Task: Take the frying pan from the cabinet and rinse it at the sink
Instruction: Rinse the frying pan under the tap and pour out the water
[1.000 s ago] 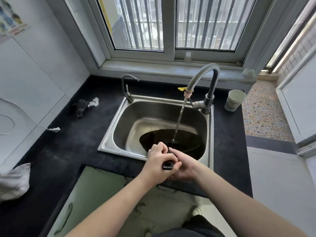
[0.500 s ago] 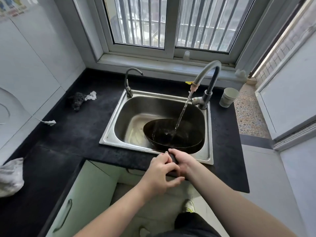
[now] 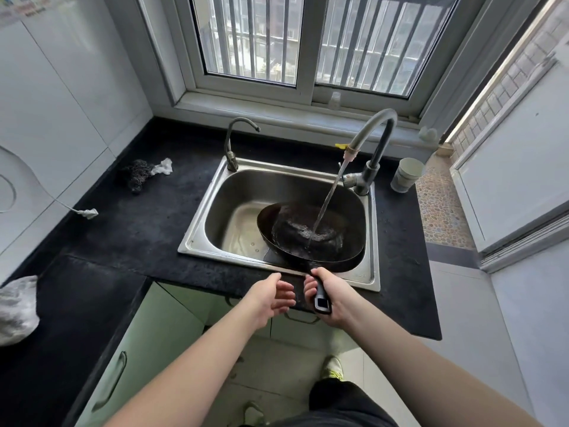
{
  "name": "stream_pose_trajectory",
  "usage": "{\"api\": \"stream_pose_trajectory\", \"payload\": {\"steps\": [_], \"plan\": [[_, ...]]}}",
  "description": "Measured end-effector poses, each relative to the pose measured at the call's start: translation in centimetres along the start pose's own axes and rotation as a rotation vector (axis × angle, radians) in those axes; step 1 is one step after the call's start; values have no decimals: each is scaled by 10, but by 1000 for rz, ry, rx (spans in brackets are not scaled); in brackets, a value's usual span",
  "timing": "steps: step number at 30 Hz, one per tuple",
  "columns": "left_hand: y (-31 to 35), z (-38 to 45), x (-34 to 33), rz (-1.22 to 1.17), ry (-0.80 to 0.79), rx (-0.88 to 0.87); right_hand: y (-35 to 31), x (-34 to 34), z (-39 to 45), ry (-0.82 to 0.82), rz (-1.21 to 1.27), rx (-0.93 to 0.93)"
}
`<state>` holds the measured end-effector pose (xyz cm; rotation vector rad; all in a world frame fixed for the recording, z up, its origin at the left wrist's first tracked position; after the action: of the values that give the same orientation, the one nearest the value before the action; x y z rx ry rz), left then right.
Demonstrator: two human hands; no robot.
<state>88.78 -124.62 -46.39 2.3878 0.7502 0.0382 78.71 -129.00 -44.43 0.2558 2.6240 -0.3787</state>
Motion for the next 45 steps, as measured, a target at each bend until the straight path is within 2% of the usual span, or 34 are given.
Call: {"api": "stream_pose_trajectory", "payload": {"steps": [5, 8, 17, 21, 28, 33, 38, 45], "plan": [[-9, -5, -46, -71, -248, 165, 2, -5, -33, -17, -4, -20], [-7, -17, -72, -174, -306, 237, 2, -17, -49, -40, -5, -14], [2, -11, -83, -182, -361, 183, -12, -24, -61, 127, -161, 161], [-14, -14, -86, -216, -380, 225, -9, -15, -64, 163, -281, 181], [-37, -16, -100, -131, -539, 206, 2, 16, -66, 176, -505, 187], [-50, -21, -113, -65, -599, 228, 8, 37, -70, 148, -485, 145], [-64, -22, -115, 25, -548, 269, 18, 47, -72, 133, -424, 17], [-63, -16, -118, 30, -579, 255, 20, 45, -72, 133, -343, 58]]}}
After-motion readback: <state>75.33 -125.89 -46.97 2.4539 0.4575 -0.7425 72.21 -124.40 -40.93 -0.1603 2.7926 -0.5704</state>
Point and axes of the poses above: each hand's wrist, its own z-axis towards the middle knuckle, its own x-axis out of the back of the hand, y = z × x, the point moved 9 cm from there along z, towards the middle knuckle, and after that the axes turned 5 degrees about -z, right-handed, at the moved point
